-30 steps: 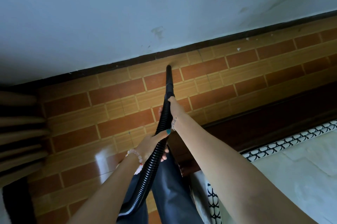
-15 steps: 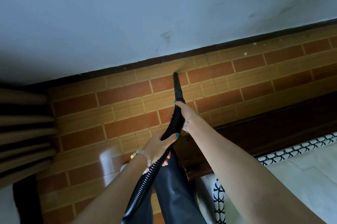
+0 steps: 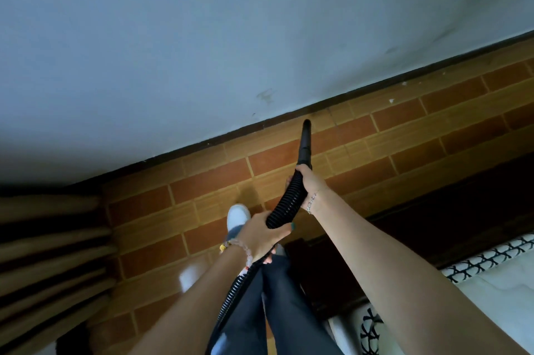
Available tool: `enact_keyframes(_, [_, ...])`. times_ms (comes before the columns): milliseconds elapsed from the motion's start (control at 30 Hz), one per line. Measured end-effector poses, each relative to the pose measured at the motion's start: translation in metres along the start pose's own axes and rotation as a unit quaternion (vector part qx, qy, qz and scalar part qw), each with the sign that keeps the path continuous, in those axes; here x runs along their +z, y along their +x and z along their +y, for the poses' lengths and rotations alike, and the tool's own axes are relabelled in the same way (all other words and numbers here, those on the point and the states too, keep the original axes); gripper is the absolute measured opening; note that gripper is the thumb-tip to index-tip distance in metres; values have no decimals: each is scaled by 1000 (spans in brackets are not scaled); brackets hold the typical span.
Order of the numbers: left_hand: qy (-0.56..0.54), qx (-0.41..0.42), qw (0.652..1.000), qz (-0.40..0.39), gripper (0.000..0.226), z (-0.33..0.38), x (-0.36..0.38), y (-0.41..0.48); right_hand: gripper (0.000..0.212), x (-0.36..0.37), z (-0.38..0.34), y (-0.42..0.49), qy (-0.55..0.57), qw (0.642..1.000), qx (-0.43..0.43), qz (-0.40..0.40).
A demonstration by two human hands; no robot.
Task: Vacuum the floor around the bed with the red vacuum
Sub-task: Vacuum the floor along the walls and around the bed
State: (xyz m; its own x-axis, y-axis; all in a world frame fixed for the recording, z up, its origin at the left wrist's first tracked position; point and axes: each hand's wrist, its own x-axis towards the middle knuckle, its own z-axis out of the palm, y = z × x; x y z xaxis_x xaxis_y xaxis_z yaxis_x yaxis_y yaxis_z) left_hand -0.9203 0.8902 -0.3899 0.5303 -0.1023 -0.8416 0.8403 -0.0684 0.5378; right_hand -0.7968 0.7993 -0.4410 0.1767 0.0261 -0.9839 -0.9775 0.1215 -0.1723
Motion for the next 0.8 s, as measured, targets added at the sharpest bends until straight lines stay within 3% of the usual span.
enact_keyframes(100, [18,-12,1000,-11,15,23,-16,15,19,7,-20,1,35,999,-6,5])
enact_keyframes(433, [116,-22,990,-82,23,105,-45,54,22,10,-86,-19,169,984,-30,52])
enact_keyframes(600, [169,12,980,-101,19,139,-43,72,19,4,-114,-21,210,975,-46,55])
enact_keyframes(800, [161,14,981,-103,19,162,-28,97,16,-9,-145,-11,238,968,-59,46])
